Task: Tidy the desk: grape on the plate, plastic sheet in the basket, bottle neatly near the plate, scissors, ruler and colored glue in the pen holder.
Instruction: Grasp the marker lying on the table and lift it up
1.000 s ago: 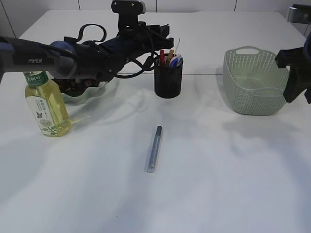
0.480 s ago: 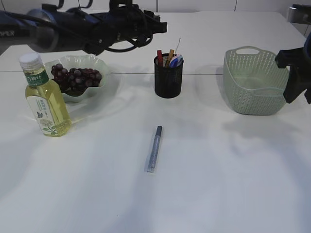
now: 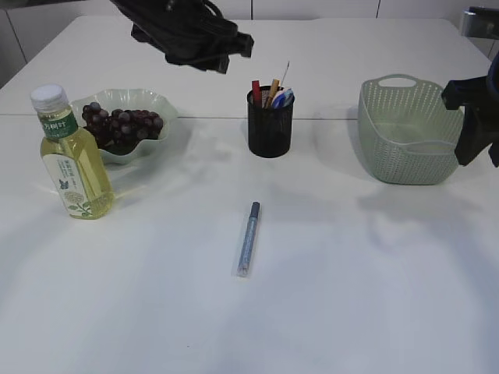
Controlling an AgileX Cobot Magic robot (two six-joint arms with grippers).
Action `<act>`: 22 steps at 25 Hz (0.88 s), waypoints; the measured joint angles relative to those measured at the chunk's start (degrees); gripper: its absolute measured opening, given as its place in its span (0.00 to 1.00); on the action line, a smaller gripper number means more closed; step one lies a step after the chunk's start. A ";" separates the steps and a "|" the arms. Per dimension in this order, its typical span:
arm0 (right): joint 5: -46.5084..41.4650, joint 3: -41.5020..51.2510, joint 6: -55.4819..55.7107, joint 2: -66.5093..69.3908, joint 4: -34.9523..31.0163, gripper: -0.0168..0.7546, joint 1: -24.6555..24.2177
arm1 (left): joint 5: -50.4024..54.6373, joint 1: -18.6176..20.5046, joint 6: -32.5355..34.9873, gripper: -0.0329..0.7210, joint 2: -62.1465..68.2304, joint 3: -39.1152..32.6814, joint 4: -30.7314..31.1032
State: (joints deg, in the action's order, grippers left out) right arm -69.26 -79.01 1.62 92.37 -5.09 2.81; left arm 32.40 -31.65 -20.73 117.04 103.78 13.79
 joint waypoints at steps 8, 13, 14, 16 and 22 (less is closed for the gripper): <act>-0.52 0.00 0.00 0.00 0.00 0.47 0.00 | 18.21 -0.75 7.41 0.34 0.00 0.00 -13.44; -0.65 0.00 0.00 0.00 0.00 0.47 0.00 | 27.17 -0.75 9.48 0.34 1.47 0.22 -18.21; -0.65 0.00 0.00 0.00 0.00 0.47 0.00 | 28.49 -0.79 9.86 0.34 2.26 0.22 -19.11; -0.65 0.00 0.00 0.00 0.00 0.47 0.00 | 30.12 -1.25 10.39 0.34 4.30 0.22 -20.64; -0.65 0.00 0.00 0.00 0.00 0.47 0.00 | 30.33 -3.76 10.78 0.35 9.55 0.22 -22.96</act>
State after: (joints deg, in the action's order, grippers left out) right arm -69.91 -79.01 1.62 92.37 -5.09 2.81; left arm 62.73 -35.40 -9.95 126.58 103.99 -9.16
